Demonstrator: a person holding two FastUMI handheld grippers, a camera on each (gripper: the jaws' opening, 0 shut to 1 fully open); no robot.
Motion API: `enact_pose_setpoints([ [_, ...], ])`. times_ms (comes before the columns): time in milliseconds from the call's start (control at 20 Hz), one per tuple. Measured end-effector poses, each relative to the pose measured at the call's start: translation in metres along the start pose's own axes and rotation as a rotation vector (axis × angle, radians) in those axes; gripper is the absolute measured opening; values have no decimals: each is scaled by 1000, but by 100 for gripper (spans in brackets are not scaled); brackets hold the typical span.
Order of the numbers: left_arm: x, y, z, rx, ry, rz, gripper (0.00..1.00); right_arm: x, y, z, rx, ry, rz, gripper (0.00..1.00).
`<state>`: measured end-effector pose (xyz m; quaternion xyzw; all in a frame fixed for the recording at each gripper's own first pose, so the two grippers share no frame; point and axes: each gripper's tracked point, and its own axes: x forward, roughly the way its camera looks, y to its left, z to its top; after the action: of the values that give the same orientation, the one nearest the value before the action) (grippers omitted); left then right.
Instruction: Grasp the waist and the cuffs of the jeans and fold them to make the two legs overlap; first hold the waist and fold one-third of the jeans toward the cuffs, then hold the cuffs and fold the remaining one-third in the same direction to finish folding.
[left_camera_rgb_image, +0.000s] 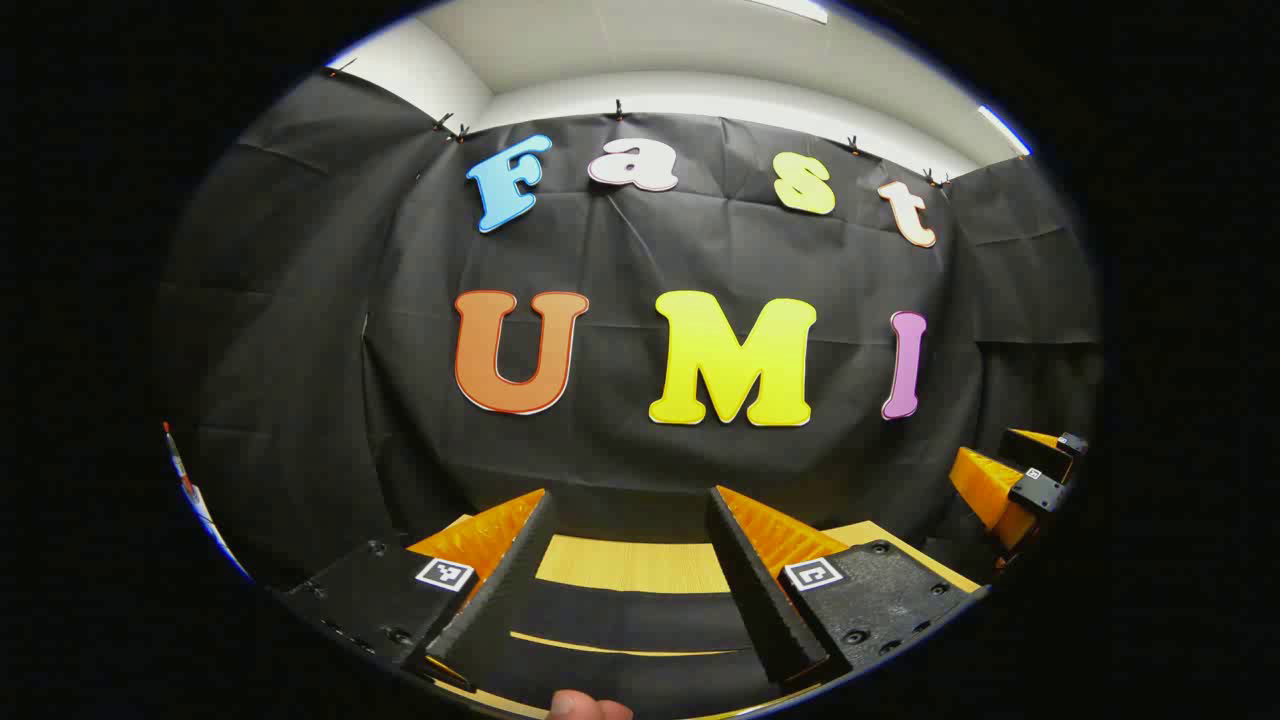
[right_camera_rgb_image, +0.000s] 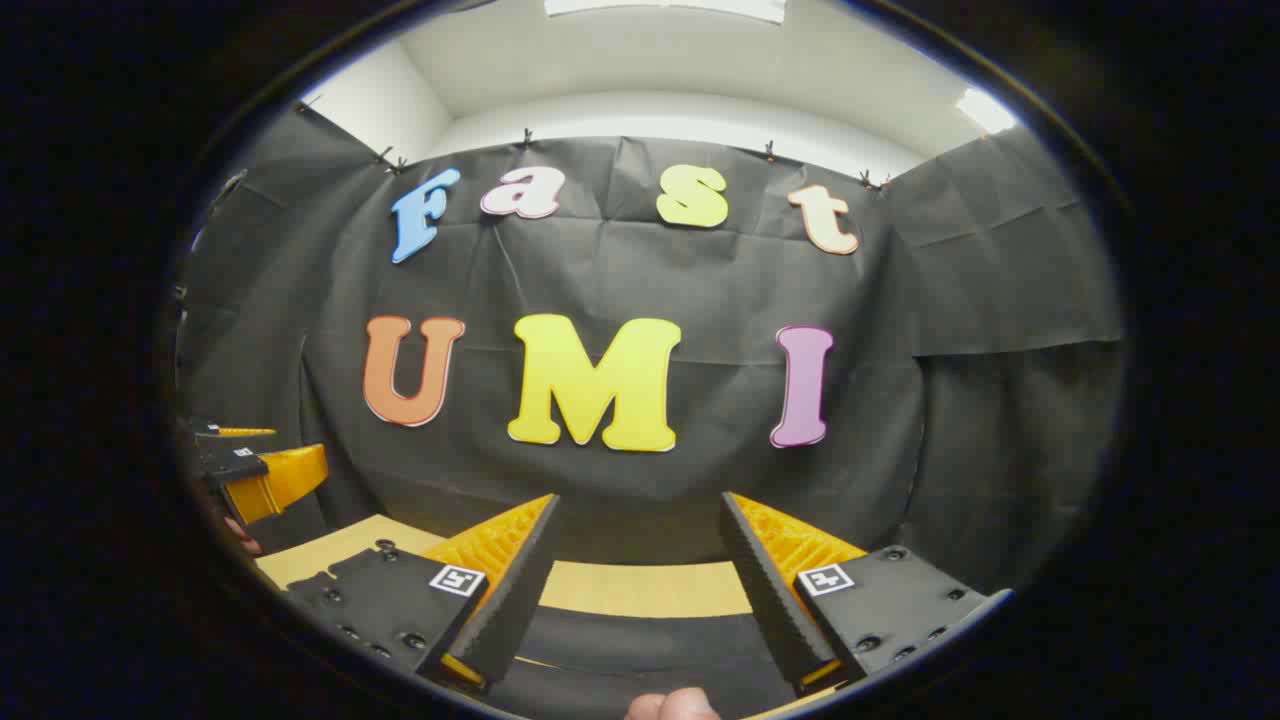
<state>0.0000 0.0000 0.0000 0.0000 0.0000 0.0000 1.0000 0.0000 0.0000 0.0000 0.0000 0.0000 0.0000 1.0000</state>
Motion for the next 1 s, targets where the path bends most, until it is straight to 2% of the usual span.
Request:
enact_pose_setpoints([
  [50, 1, 0, 0, 3, -3, 6, 100, 1, -1, -2, 0, 5, -4, 96],
  [150, 4, 0, 2, -8, -11, 5, 96, 2, -8, -4, 7, 11, -14, 96],
  [200, 6, -1, 0, -9, -5, 5, 100, 4, -11, -4, 3, 13, -19, 96],
  [250, 7, 0, -1, -9, -2, 11, 96, 4, -14, -5, 0, 11, -21, 96],
  [600, 13, -14, -5, -17, 8, -11, 97, 12, -30, -6, 5, 18, -32, 97],
  [700, 16, -14, -8, -7, 18, -7, 100, 14, -35, -10, 6, 27, -30, 97],
  [750, 16, -14, -11, -8, 25, -2, 96, 15, -38, -13, 9, 34, -31, 96],
  [800, 16, -12, -12, -11, 33, 7, 100, 16, -42, -16, 12, 40, -32, 97],
  [850, 16, -11, -15, -14, 40, 14, 96, 17, -46, -19, 12, 46, -32, 97],
  [1000, 21, -9, -19, -8, 57, 33, 96, 23, -64, -24, 5, 55, -25, 96],
])
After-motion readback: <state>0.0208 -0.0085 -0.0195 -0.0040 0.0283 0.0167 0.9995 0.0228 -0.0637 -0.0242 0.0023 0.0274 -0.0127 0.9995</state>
